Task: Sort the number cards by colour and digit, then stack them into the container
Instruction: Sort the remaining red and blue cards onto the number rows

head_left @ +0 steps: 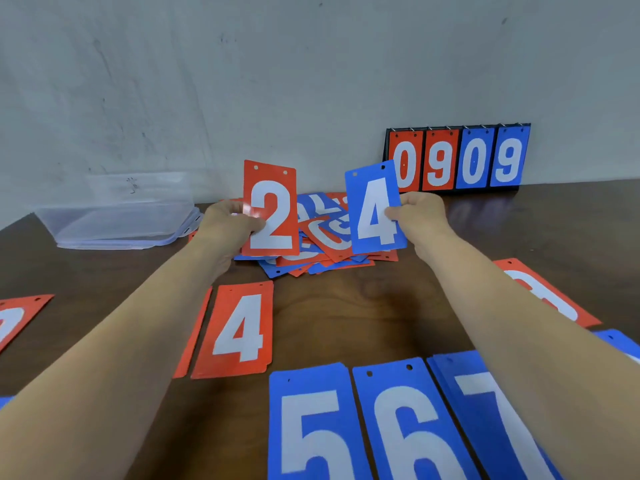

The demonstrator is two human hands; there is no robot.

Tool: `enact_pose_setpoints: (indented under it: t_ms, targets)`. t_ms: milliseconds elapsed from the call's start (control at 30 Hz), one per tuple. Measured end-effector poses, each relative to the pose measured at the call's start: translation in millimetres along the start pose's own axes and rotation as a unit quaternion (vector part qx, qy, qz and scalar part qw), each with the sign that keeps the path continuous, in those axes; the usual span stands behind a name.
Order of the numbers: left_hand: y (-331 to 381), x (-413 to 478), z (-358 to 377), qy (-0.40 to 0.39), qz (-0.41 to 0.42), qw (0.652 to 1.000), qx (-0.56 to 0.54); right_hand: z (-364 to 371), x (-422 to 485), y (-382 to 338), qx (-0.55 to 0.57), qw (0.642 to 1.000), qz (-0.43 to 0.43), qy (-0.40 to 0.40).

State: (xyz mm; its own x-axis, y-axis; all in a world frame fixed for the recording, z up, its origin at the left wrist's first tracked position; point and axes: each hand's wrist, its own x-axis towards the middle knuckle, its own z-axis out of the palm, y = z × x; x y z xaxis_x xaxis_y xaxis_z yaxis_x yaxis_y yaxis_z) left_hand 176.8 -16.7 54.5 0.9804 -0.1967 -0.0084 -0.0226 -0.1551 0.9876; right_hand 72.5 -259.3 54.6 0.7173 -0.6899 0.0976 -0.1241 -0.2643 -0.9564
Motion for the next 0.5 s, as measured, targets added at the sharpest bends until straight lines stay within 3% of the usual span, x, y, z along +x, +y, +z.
enact_pose_setpoints:
  t_ms: [367,500]
  targets:
    - [-1,-67,-110,0.023,-0.011,1.000,-0.001,14,-107,-34,0.054,0.998,0.005,-0.019]
    - [-19,-84,-159,0.070,-0.019,0.996,0.046,28,-150,-42,0.081,0.995,0.007,-0.049]
